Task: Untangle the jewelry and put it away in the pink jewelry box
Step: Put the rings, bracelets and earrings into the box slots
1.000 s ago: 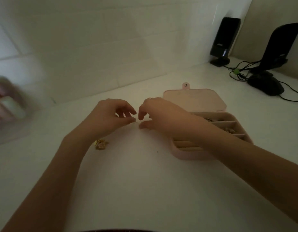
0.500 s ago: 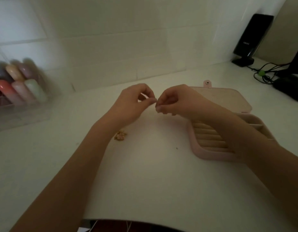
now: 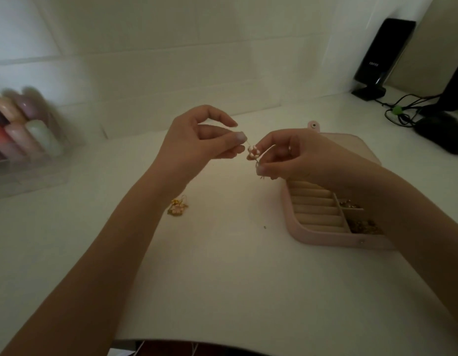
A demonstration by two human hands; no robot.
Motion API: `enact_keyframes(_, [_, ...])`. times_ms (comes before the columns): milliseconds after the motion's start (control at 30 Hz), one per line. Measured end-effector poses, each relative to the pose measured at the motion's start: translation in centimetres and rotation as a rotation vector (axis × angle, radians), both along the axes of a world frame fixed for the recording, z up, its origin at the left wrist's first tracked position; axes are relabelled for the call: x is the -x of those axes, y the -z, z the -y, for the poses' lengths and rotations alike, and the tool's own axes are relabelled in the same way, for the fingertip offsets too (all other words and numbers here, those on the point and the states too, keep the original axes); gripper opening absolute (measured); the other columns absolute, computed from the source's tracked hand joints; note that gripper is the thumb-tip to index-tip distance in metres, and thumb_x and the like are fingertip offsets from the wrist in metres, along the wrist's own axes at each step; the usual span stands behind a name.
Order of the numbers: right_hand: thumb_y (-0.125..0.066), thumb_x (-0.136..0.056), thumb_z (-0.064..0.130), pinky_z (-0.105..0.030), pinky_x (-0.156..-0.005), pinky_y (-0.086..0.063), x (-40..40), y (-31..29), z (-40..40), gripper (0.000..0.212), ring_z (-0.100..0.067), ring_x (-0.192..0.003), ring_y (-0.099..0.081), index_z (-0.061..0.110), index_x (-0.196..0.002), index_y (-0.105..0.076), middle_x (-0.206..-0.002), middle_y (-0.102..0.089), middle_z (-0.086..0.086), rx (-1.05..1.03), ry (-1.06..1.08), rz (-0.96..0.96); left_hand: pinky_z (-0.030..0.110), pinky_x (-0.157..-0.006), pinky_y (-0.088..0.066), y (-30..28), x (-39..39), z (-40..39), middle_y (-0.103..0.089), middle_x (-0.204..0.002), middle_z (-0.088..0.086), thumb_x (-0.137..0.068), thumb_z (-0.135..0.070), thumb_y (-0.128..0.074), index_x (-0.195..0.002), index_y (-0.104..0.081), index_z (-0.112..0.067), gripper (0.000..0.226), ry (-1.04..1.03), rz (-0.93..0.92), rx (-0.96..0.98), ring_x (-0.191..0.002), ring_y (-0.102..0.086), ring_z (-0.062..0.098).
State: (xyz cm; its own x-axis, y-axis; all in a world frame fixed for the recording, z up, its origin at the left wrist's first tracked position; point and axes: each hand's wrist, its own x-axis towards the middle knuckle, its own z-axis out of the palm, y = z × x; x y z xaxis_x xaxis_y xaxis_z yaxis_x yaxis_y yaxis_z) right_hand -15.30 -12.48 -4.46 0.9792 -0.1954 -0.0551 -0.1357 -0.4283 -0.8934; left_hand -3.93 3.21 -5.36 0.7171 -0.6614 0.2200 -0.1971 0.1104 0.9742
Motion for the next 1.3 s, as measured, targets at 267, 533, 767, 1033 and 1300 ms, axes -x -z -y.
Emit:
enact_keyframes(267, [-0.074,-0.077,0.026,-0.014,-0.062,-0.048,0.5,-0.3,0.2,0.022,-0.014,-0.074,-0.064,0.022,-0.098,-0.067,-0.086,-0.069,0.003,0.269,0.063,0.123,0.023,-0.067,-0.055,-0.5,0.7,-0.2,-0.073,-0.071,0.009,-0.063,-0.019,-0.073,-0.093,-0.067,-0.007,0.032,0.129,-0.124,-0.066,-0.07,-0.07,0.019])
enact_keyframes(533, [-0.073,-0.078,0.009,-0.033,-0.067,-0.053,0.1,0.8,-2.0,0.016,-0.009,-0.072,-0.066,0.012,-0.088,-0.061,-0.076,-0.068,0.001,0.227,0.148,0.425,0.021,-0.062,-0.056,-0.7,0.9,-0.3,-0.073,-0.073,0.008,-0.081,-0.007,-0.066,-0.095,-0.067,-0.011,0.015,0.114,-0.238,-0.118,-0.069,-0.072,0.015])
enact_keyframes(767, [-0.07,-0.079,0.008,-0.032,-0.06,-0.051,0.0,1.9,-2.7,0.012,-0.008,-0.07,-0.061,0.011,-0.082,-0.059,-0.075,-0.063,0.006,0.304,0.157,0.561,0.021,-0.062,-0.056,-0.6,0.8,-0.3,-0.074,-0.073,0.007,-0.085,0.0,-0.058,-0.086,-0.07,-0.011,0.016,0.157,-0.226,-0.15,-0.067,-0.071,0.014])
enact_keyframes(1033, [-0.066,-0.081,-0.002,-0.022,-0.063,-0.051,0.0,1.5,-2.2,0.008,-0.011,-0.07,-0.062,0.001,-0.085,-0.06,-0.077,-0.064,-0.003,0.146,0.239,0.592,0.02,-0.075,-0.054,-0.2,0.4,-0.3,-0.074,-0.093,0.008,-0.073,-0.003,-0.067,-0.098,-0.07,-0.008,0.026,0.246,-0.218,-0.112,-0.091,-0.07,0.017])
enact_keyframes(1300, [-0.065,-0.084,-0.002,-0.019,-0.064,-0.053,0.2,0.9,-2.9,0.015,-0.009,-0.067,-0.063,0.002,-0.098,-0.063,-0.076,-0.066,-0.011,-0.154,0.231,0.461,0.022,-0.068,-0.054,-0.1,0.8,0.0,-0.071,-0.081,0.006,-0.078,-0.009,-0.069,-0.081,-0.068,-0.01,0.003,0.125,-0.014,-0.032,-0.079,-0.069,0.017])
